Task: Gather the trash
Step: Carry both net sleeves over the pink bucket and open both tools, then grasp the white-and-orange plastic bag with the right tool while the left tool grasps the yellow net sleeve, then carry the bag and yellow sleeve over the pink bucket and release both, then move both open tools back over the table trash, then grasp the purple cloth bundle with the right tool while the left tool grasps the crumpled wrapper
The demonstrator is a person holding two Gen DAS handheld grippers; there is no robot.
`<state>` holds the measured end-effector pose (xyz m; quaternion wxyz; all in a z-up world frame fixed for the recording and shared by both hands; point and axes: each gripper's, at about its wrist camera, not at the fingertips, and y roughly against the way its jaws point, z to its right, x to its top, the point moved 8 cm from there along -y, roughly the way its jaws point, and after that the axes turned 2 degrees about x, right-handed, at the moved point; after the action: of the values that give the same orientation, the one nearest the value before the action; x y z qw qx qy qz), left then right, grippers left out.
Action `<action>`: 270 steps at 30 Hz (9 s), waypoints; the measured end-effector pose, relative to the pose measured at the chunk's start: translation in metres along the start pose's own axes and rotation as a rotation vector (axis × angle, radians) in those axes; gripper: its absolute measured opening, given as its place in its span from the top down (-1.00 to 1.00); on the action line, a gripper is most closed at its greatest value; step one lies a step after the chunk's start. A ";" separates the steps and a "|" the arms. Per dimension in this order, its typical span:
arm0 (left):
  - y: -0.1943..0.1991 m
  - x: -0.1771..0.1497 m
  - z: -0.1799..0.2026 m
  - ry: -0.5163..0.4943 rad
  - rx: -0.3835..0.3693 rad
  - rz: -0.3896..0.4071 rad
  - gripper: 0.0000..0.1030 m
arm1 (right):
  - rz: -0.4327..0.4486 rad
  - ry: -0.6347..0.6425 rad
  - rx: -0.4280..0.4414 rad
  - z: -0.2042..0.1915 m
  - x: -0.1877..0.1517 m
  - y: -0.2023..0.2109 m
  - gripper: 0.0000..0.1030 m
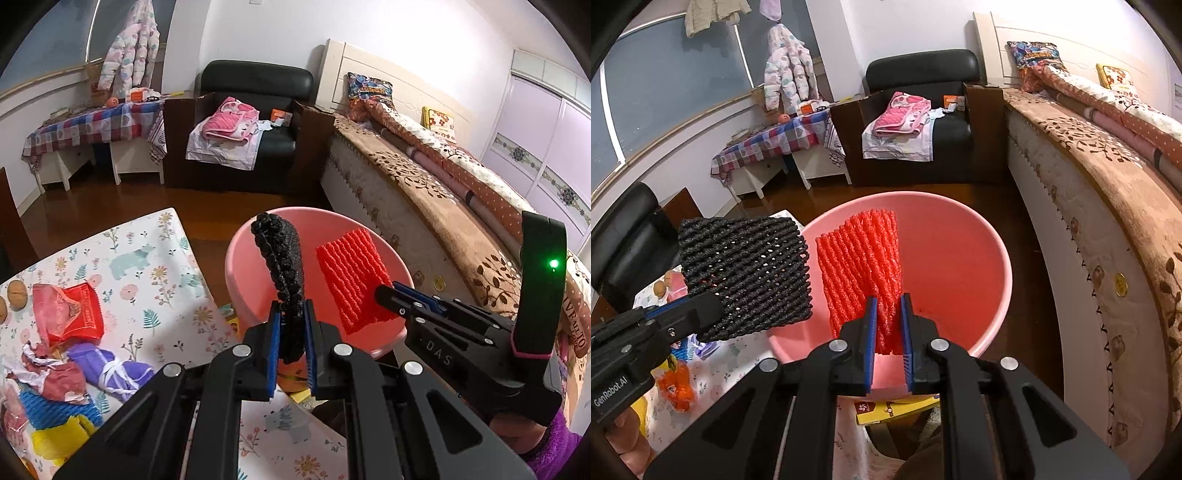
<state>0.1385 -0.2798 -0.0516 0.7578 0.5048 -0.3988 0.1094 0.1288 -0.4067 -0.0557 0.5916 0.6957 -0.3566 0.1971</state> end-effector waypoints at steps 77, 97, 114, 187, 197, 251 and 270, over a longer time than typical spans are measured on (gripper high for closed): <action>0.172 -0.218 -0.237 0.395 0.364 -0.118 0.34 | -0.186 0.295 0.446 -0.208 -0.096 0.028 0.37; 0.193 -0.183 -0.201 0.254 0.249 0.018 0.83 | -0.289 0.318 0.457 -0.233 -0.109 0.001 0.13; 0.195 -0.180 -0.207 0.302 0.254 0.033 0.83 | -0.249 0.422 0.416 -0.243 -0.119 -0.003 0.14; -0.017 0.018 -0.018 0.030 0.033 0.038 0.79 | -0.052 0.012 0.122 -0.017 -0.013 -0.013 0.17; -0.019 0.024 -0.018 0.046 0.031 0.028 0.08 | -0.059 -0.023 0.115 -0.009 -0.006 -0.020 0.16; 0.138 -0.049 -0.166 0.177 0.313 0.159 0.00 | -0.012 0.136 0.230 -0.117 -0.014 0.003 -0.02; 0.108 -0.077 -0.203 0.171 0.328 0.045 0.11 | -0.078 0.261 0.287 -0.156 -0.042 -0.004 -0.02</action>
<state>0.1269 -0.0379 -0.0687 0.6936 0.6015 -0.3211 0.2324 0.1266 -0.2448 -0.0525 0.5349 0.7546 -0.2180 0.3114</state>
